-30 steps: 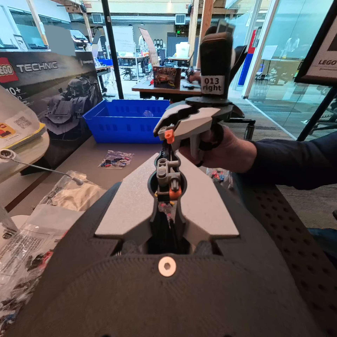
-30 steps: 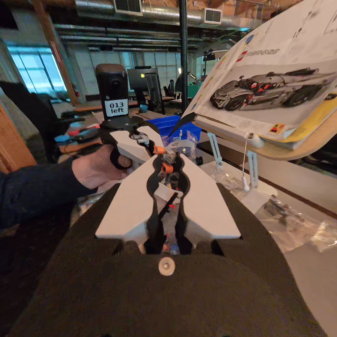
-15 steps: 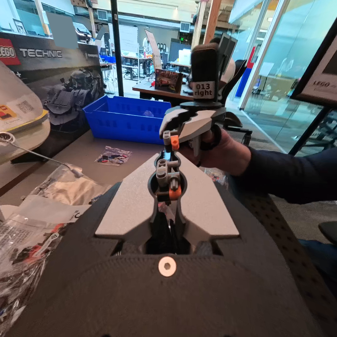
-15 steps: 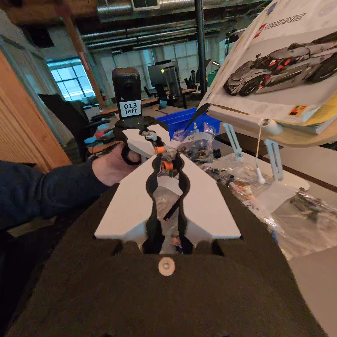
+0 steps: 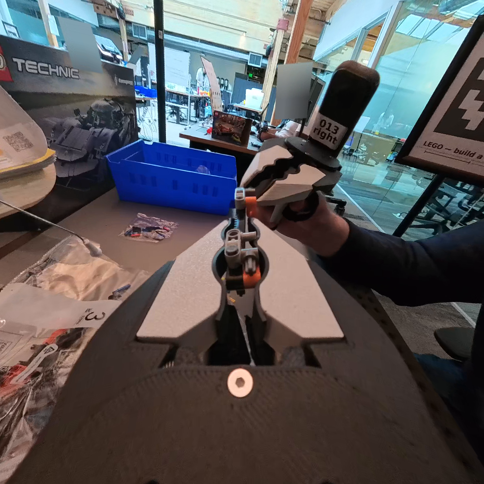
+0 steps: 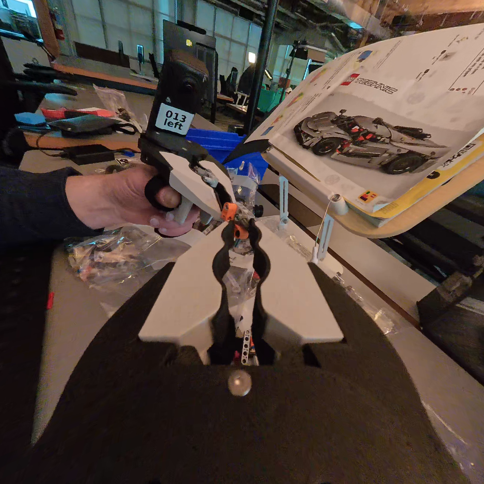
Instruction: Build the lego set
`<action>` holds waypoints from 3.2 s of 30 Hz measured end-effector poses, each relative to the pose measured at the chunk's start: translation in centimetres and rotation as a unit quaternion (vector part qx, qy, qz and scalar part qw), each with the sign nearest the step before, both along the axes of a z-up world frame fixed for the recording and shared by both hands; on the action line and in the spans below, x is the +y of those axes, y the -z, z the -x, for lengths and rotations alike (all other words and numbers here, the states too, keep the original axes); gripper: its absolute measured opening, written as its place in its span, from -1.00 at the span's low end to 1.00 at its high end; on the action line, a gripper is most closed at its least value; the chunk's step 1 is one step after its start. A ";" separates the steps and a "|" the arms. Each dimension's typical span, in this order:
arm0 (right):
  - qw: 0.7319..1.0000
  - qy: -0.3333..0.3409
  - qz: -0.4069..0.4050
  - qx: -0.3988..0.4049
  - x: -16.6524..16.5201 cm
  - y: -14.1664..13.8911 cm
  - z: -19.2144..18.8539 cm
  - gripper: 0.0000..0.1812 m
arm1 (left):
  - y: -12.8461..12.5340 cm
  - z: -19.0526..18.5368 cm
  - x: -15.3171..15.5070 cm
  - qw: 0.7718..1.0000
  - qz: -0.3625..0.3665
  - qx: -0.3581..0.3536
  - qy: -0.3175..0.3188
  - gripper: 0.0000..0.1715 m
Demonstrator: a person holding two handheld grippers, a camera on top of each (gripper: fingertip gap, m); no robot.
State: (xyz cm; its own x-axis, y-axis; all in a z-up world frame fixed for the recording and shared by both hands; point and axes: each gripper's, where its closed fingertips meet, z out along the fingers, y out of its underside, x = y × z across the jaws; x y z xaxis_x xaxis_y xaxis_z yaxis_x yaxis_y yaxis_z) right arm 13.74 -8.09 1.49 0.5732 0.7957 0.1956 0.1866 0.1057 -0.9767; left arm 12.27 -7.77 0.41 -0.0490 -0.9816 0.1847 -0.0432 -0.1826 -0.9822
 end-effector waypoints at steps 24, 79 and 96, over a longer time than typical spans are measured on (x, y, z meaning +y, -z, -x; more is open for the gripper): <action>0.998 -0.014 -0.028 -0.050 -1.4 0.2 0.2 -0.96 | -0.4 0.0 -0.1 0.999 -0.030 0.005 -0.025 -0.89; 0.995 -0.089 0.029 -0.028 -1.8 1.8 0.9 -0.85 | -0.2 0.5 -1.3 0.999 -0.018 -0.019 0.046 -0.88; 0.971 0.021 -0.162 -0.171 -1.4 1.3 0.6 -0.75 | 0.3 0.6 -0.8 0.999 -0.004 -0.014 0.047 -0.82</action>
State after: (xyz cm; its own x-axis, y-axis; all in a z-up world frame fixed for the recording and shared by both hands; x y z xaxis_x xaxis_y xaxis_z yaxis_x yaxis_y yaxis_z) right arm 13.17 -9.49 0.20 0.4605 0.6375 0.6177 0.5058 0.3833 -0.7728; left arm 11.66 -8.54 0.08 -0.1468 -0.9736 0.1750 -0.0319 -0.1722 -0.9845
